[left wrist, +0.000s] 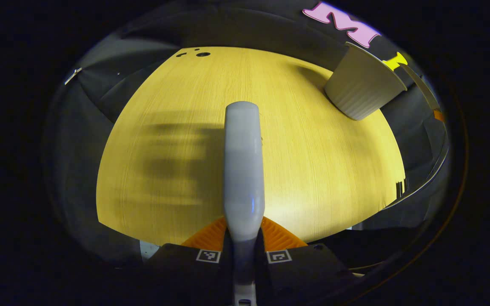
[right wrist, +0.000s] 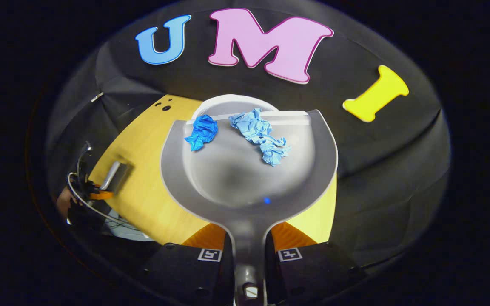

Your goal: Pick up the small broom and dustpan from the desktop, sweep the trash into the dustpan with the broom, and then empty the trash into the garbage bin.

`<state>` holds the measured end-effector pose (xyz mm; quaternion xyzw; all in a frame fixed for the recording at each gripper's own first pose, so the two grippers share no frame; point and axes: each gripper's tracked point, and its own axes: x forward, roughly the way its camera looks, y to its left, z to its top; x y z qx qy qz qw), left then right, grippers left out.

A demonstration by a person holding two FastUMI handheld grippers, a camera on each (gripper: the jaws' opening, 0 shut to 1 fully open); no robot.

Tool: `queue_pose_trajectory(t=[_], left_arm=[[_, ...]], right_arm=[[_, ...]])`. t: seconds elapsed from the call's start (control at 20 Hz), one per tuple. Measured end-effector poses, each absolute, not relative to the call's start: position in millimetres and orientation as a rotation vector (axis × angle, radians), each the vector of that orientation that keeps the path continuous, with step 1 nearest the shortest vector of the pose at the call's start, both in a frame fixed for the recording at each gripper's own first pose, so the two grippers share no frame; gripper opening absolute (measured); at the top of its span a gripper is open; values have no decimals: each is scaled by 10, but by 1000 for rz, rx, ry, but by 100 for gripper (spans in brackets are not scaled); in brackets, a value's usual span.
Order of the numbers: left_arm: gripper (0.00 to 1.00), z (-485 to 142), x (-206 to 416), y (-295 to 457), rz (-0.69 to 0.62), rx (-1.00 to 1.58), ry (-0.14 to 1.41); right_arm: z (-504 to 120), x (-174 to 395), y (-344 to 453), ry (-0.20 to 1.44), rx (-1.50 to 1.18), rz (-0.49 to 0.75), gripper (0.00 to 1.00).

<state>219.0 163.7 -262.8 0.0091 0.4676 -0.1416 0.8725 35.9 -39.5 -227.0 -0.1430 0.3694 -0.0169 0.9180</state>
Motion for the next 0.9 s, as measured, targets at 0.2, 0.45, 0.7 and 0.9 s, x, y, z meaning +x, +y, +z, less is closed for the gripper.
queue_pose_trajectory(t=[0.2, 0.45, 0.7, 0.9], left_arm=[[25, -2448, 2217, 1614, -259, -85, 950], [28, -2364, 2322, 1557, -238, -81, 934], [25, -2324, 2380, 1434, -238, -129, 940], [22, -2328, 2423, 1386, -239, -127, 945]], right_arm=[[-2283, 751, -450, 659, -295, -85, 33], [-2444, 1131, -639, 624, -446, -134, 33], [-2467, 1375, -827, 527, -604, -210, 33], [-2469, 1417, -959, 499, -705, -269, 33]])
